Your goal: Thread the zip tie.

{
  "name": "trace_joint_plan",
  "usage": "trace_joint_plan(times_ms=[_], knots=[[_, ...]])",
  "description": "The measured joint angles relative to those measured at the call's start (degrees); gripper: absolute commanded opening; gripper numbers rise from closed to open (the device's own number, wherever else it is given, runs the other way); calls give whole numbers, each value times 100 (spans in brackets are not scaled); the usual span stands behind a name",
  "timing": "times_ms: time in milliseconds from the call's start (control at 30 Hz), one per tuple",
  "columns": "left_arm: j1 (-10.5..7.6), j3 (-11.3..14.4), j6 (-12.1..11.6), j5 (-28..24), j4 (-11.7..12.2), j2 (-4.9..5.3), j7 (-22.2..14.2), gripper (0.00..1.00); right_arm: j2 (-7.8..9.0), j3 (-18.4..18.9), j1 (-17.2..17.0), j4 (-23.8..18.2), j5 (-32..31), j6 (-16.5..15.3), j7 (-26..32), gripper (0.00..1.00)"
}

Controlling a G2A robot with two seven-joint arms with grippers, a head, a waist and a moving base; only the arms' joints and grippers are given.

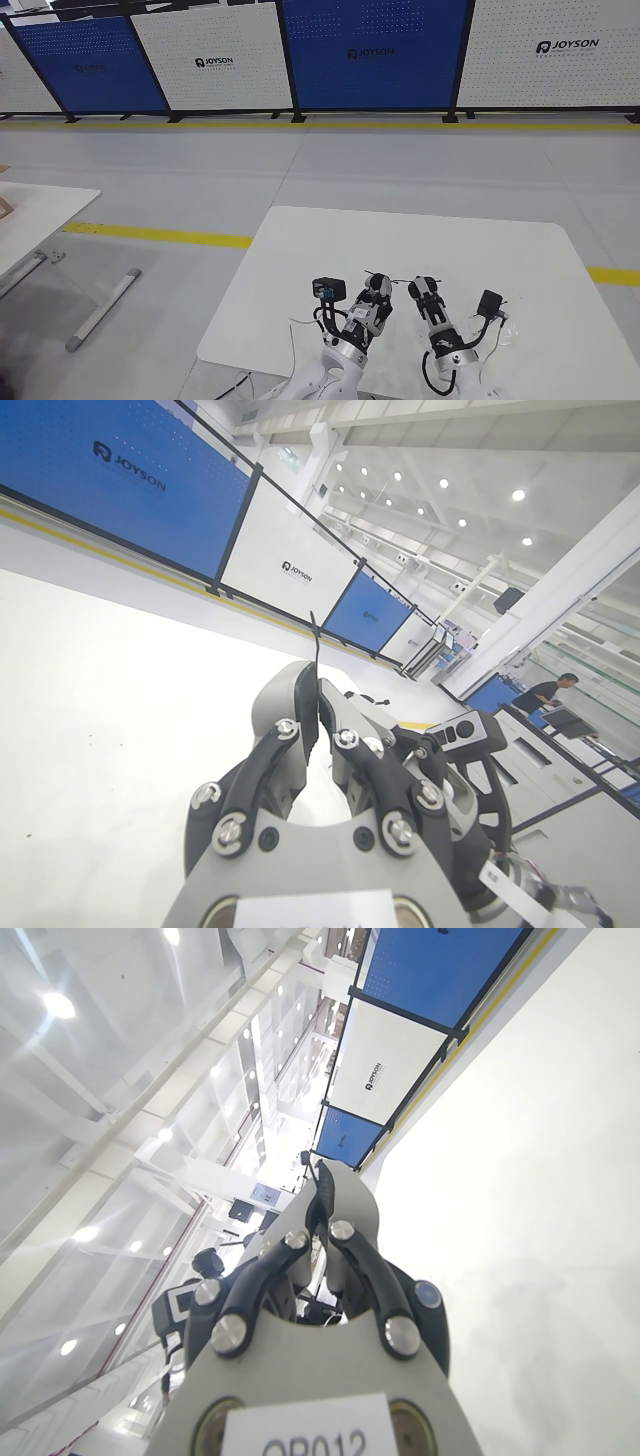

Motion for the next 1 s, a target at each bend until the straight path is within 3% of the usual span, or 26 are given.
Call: trace_joint_plan(times_ms=[367, 733, 1000], knots=[[0, 0, 0, 0, 0, 0, 0, 0, -17, 111, -133, -60, 61, -148, -35, 0], [0, 0, 0, 0, 0, 0, 0, 0, -59, 52, -73, -15, 23, -40, 35, 0], [0, 0, 0, 0, 0, 0, 0, 0, -54, 193, -244, -85, 65, -209, -7, 0]])
